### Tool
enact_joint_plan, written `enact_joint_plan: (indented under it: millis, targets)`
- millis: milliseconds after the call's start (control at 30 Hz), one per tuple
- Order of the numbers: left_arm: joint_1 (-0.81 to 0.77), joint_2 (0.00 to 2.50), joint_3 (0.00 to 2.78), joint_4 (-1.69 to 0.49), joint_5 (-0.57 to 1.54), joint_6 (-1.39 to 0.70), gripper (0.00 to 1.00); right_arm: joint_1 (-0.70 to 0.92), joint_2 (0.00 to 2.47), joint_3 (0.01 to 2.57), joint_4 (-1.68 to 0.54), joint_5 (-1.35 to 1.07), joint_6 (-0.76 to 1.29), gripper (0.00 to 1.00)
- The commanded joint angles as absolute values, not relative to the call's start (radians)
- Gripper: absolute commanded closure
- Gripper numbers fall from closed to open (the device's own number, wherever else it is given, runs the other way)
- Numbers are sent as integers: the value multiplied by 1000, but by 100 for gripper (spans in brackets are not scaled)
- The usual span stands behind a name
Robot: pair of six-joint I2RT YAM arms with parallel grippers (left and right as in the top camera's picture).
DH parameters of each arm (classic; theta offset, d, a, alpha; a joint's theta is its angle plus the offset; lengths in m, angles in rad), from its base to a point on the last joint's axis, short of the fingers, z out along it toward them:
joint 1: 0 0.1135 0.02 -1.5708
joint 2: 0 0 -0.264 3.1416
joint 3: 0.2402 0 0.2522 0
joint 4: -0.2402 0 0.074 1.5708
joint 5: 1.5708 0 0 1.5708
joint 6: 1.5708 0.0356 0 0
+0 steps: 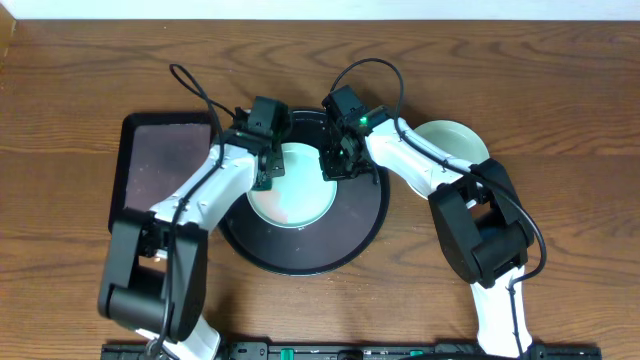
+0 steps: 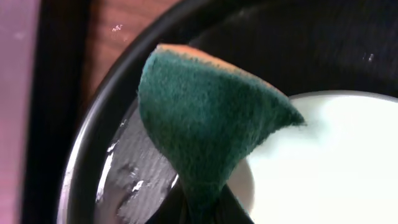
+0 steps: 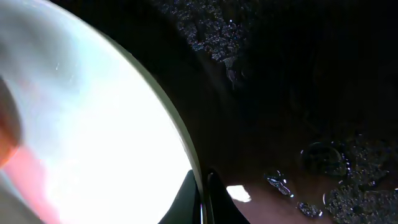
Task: Clean dirty plates on tray and stack at the side
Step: 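Move the left gripper with sponge back over the small tray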
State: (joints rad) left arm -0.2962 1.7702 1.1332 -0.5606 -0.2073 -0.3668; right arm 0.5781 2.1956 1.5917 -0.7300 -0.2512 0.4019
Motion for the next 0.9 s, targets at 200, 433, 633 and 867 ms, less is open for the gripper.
enact_joint_plan:
  millis: [200,433,633,867]
  targets:
    - [-202,1536,1323,-900,-105,-380,93,583,2223,1563,-739,-238,383,99]
    - [-7,1426,1323,-964,-97,-379,93,585,2132,1578,-753,-159,313,99]
    - [108,1434,1317,-967,-97,-379,92,616,1977,1578,-775,129,312,99]
    - [140,1468,1313,-966,-97,-379,93,714,1829,1578,-786,465,226,99]
